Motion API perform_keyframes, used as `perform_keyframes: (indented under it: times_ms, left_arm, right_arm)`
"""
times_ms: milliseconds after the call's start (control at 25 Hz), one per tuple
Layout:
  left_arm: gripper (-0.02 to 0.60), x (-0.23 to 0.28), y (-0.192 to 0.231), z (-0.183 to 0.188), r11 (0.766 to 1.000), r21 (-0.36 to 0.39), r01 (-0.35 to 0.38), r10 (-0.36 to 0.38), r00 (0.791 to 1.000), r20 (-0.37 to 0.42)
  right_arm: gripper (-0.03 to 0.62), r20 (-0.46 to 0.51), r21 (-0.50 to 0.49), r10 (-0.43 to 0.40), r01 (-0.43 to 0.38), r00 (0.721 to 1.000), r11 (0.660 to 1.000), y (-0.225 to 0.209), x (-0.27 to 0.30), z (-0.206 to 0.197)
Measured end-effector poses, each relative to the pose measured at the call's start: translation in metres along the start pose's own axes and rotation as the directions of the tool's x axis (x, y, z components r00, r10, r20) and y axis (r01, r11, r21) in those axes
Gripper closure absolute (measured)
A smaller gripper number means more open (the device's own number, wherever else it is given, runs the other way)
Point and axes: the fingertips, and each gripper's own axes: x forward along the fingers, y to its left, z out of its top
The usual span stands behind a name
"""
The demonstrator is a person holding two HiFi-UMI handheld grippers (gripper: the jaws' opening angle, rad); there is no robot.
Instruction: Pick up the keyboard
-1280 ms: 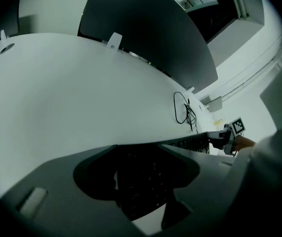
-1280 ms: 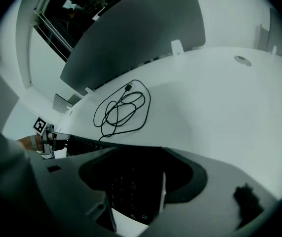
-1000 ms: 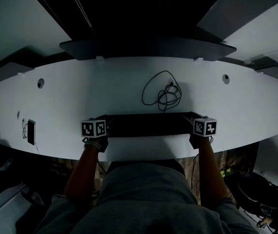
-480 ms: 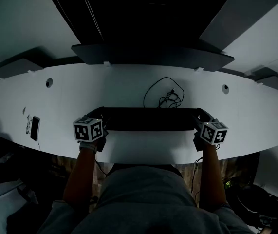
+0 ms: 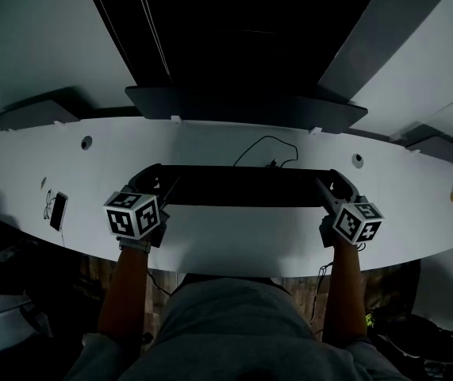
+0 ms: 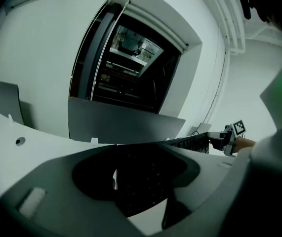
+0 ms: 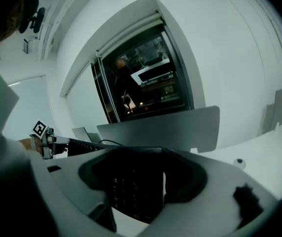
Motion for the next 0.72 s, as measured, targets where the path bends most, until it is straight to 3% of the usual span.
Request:
perform_keyframes:
  times_ms: [360, 720]
  left_arm:
    - [0.348, -0.026, -0.026, 0.054, 0.999, 0.049, 0.008, -0.013, 0.994, 0.11]
    - [0.347, -0.062, -0.052, 0.118, 0.993, 0.118, 0.007, -0.035, 0.971, 0.235]
  right_arm:
    - [0.336, 0.123, -0.063, 0.01, -0.002, 0.992, 0.998, 0.01, -0.03, 0.062]
    - [0.336, 0.264, -0.133, 0.02, 0.016, 0.964, 0.991, 0.031, -0.07, 0.134]
